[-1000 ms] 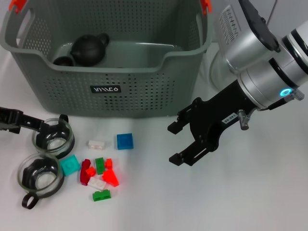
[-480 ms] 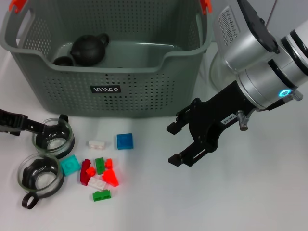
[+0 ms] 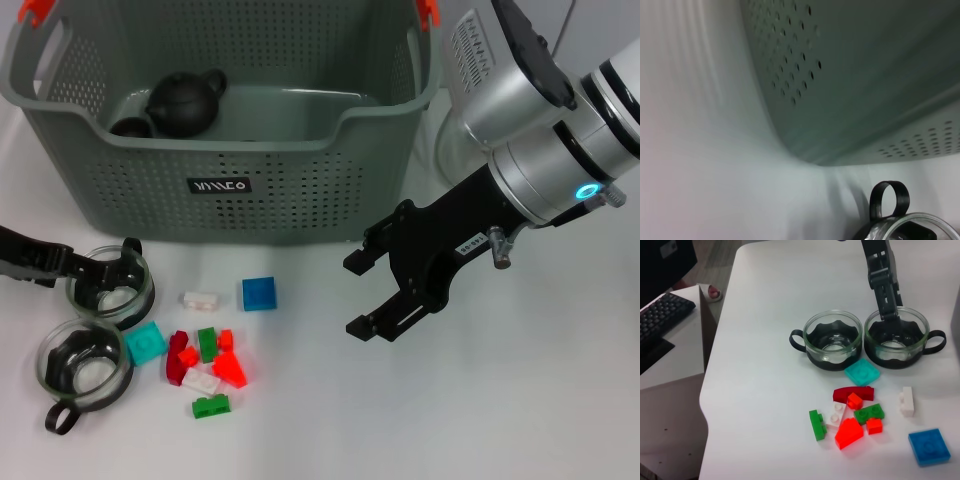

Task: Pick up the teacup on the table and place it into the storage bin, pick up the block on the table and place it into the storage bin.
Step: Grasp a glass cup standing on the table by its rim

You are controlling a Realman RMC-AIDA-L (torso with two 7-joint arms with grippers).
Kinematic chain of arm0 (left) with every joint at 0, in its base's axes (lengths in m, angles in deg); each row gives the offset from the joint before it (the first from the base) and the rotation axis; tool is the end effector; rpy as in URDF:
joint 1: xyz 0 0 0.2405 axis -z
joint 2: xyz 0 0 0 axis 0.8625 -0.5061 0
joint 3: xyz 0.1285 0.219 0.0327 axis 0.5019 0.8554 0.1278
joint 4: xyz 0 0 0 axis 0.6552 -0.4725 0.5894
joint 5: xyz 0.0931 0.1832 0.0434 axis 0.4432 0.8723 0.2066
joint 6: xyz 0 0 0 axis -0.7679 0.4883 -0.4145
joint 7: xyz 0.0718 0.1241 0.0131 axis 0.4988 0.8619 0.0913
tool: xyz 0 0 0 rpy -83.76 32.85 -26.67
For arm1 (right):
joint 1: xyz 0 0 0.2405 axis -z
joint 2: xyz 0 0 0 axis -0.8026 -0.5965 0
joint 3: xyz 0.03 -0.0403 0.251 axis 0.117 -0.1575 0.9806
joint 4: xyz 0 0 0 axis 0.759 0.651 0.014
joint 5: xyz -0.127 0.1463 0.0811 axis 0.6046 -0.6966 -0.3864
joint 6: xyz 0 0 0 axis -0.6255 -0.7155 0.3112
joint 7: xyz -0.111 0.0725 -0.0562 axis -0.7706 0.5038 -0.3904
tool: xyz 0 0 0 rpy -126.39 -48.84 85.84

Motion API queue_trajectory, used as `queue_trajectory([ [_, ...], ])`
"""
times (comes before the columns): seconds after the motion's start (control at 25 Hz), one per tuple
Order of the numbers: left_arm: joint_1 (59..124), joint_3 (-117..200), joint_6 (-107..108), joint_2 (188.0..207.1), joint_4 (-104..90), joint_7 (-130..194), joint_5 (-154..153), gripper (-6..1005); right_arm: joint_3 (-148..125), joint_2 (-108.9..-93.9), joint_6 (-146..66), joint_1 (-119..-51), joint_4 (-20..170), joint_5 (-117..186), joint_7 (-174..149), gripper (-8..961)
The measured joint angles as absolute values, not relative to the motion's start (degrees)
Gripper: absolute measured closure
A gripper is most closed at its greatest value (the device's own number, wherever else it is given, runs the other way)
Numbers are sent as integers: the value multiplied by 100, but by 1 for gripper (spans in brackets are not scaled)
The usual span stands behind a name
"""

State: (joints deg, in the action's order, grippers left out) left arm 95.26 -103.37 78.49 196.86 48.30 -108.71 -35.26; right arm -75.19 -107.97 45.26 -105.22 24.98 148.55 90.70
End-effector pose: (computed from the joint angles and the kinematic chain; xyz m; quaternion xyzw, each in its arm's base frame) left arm -0.3151 0.3595 0.0756 -0.7761 -0.5844 0.0747 0.2249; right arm 0.1086 0.3653 -0.0406 0.9967 -0.0394 0.0465 0.0527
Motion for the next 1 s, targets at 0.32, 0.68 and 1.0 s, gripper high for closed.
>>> queue_trajectory([
  [0.32,9558,-10332,7780,19682,4746,-10858,-3527,63,-7518,-10795,4520,-10524,2503,14855,9070,129],
  [0.68,9563,-10268,7716,19692,4709,-10857,-3527,63,-7519,-10795,4503,-10524,2508,14855,9057,129],
  [1.0,9572,-10187,7634,19697,4572,-10858,-3527,63,-7537,-10803,4493,-10524,2565,14855,9008,129],
])
